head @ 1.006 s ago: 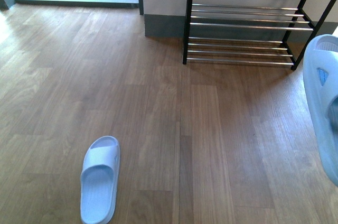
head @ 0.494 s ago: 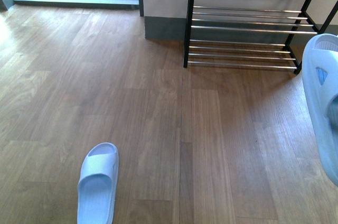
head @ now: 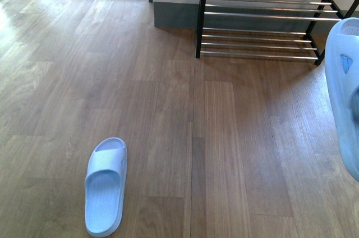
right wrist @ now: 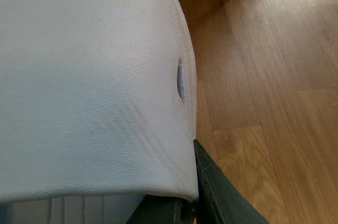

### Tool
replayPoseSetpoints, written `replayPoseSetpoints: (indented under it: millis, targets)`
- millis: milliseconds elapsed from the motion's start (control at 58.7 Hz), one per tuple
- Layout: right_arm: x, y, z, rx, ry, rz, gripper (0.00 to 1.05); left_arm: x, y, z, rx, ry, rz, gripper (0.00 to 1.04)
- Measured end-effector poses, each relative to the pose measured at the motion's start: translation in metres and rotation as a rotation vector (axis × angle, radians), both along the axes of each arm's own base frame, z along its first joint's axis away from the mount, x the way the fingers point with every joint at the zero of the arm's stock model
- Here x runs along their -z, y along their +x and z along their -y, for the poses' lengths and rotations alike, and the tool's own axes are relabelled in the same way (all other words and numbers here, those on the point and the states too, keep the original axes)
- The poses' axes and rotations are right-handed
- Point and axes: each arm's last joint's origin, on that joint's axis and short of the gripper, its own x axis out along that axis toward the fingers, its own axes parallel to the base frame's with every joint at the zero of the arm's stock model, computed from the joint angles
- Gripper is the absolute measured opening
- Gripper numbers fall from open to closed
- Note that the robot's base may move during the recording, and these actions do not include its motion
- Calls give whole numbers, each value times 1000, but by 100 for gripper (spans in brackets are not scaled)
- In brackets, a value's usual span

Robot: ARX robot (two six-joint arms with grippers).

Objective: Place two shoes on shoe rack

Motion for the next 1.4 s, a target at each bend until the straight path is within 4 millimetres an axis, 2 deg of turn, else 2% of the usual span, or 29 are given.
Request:
replayPoseSetpoints:
  millis: [136, 170, 222, 290, 324, 392, 477, 631, 869, 1398]
  targets:
    - [0, 0, 0, 0, 0, 0, 1, 12, 29, -10, 53, 13, -76, 95]
    - [0, 0, 0, 0, 0, 0, 1, 16, 39, -12, 62, 33, -96, 95]
    - [0, 0, 0, 0, 0, 0, 1, 32, 65, -19, 97, 81, -151, 95]
    - [0, 0, 0, 0, 0, 0, 1, 64, 90, -26, 107, 99, -261, 95]
    - [0, 0, 0, 0, 0, 0, 1, 90, 101, -28, 119, 88, -345, 95]
    - [0, 0, 0, 0, 0, 0, 1, 133, 109, -29, 136, 65, -488, 95]
    - [0, 0, 0, 0, 0, 0, 1, 177, 111, -25, 180, 48, -624, 95]
    - [0, 0, 0, 0, 0, 0, 1, 222, 126, -14, 274, 76, -729, 95]
    - [0, 0, 0, 0, 0, 0, 1, 264, 155, -5, 340, 94, -764, 95]
    - [0, 0, 0, 0, 0, 0, 1, 303, 202, 8, 329, 120, -801, 95]
